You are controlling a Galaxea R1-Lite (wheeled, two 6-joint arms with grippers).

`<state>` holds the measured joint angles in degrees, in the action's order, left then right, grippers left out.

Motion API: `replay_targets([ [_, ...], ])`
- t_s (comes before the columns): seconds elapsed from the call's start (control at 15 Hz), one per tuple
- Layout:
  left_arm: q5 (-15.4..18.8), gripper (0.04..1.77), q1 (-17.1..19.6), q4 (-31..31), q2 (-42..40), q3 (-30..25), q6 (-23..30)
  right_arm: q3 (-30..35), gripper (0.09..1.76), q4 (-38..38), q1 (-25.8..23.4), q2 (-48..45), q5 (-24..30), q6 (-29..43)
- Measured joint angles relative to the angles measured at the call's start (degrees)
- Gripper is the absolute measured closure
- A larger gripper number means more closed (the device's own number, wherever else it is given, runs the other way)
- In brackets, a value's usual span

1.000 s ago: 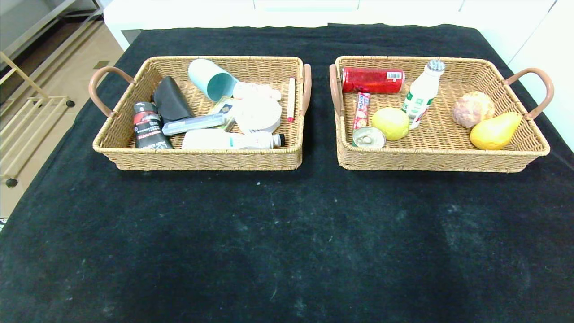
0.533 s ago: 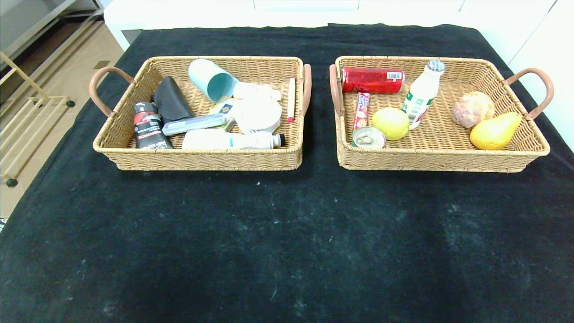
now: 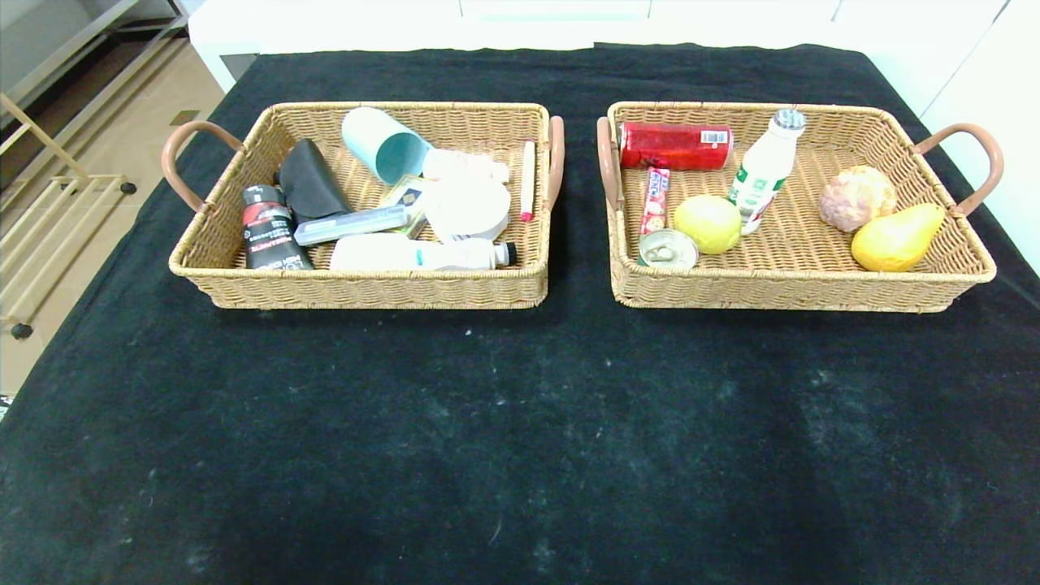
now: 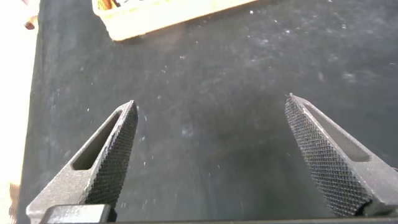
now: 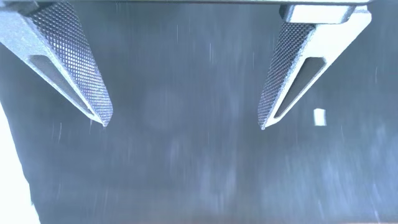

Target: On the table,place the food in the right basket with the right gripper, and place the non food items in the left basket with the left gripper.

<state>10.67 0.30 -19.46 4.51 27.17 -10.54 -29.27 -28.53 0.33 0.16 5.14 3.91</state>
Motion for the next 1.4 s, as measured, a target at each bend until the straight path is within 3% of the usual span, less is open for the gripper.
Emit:
replay_targets([
  [0.27, -2.23, 0.09, -0.06, 16.98, -2.76, -15.21, -0.11, 20.18, 0.14, 31.72, 0.0, -0.23, 0.61, -2.99],
  [0.33, -3.5, 0.09, -0.09, 19.02, -3.13, -18.55, -0.11, 24.21, 0.14, 36.55, 0.0, -0.23, 0.55, -4.68],
  [0.47, -7.5, 0.09, -0.09, 19.92, -3.61, -22.99, -0.28, 28.01, 0.14, 35.46, 0.0, -0.23, -1.35, -9.75],
  [0.6, -9.35, 0.09, -0.09, 20.3, -4.07, -25.36, 0.13, 28.94, 0.14, 30.23, 0.0, -0.23, -4.13, -11.63],
  [1.4, -10.46, 0.09, -0.06, 19.87, -4.44, -27.17, 9.4, 29.27, 0.14, 29.1, 0.07, -0.23, -4.9, -3.84],
])
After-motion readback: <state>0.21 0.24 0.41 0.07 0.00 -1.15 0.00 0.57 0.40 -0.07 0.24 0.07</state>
